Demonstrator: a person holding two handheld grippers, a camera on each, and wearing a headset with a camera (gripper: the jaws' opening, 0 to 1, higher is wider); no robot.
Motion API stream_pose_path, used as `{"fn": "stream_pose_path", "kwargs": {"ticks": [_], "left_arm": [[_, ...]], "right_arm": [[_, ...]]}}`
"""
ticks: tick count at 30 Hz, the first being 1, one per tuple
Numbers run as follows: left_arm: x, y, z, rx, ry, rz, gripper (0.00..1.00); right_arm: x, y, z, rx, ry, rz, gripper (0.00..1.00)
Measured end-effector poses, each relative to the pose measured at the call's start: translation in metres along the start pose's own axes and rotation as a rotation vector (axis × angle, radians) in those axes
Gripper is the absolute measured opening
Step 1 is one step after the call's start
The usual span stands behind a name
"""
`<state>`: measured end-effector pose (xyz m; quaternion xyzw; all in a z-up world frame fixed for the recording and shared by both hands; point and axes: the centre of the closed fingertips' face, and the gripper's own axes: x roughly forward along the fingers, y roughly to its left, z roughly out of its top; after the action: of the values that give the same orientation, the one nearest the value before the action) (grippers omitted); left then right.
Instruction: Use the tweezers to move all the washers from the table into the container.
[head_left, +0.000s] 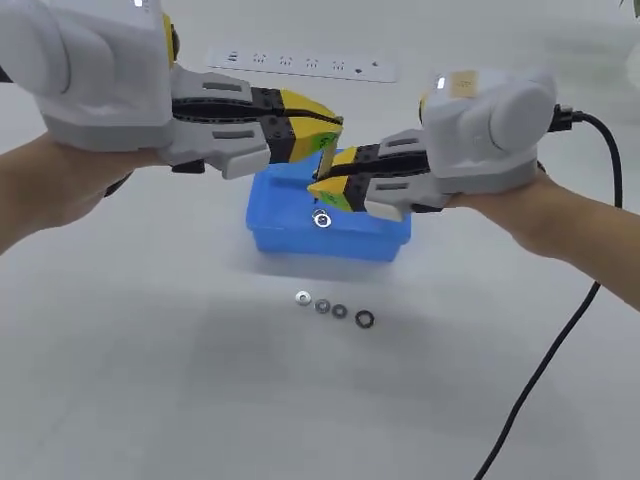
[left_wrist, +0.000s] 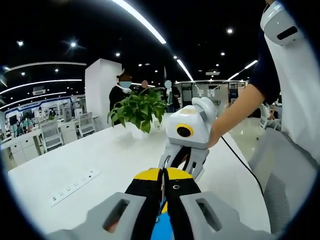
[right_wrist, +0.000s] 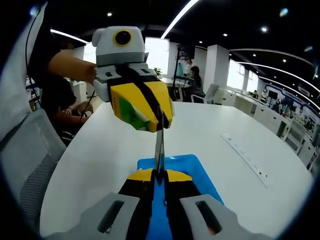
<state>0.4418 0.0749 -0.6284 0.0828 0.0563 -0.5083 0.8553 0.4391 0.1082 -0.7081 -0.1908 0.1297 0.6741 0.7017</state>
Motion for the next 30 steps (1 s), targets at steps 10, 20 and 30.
{"fn": "stream_pose_path", "kwargs": {"ticks": [10, 20, 30], "left_arm": [[0.006, -0.008, -0.004, 0.011, 0.040, -0.034, 0.08], [0.003, -0.008, -0.005, 0.070, 0.056, -0.034, 0.05], [-0.005, 0.001, 0.000, 0.120, 0.038, 0.036, 0.04]], "right_arm": [[0.000, 0.001, 0.000, -0.007, 0.003, 0.008, 0.07], [-0.001, 0.001, -0.003, 0.001, 0.010, 0.006, 0.08], [-0.010, -0.004, 0.002, 0.028, 0.003, -0.039, 0.15]]}}
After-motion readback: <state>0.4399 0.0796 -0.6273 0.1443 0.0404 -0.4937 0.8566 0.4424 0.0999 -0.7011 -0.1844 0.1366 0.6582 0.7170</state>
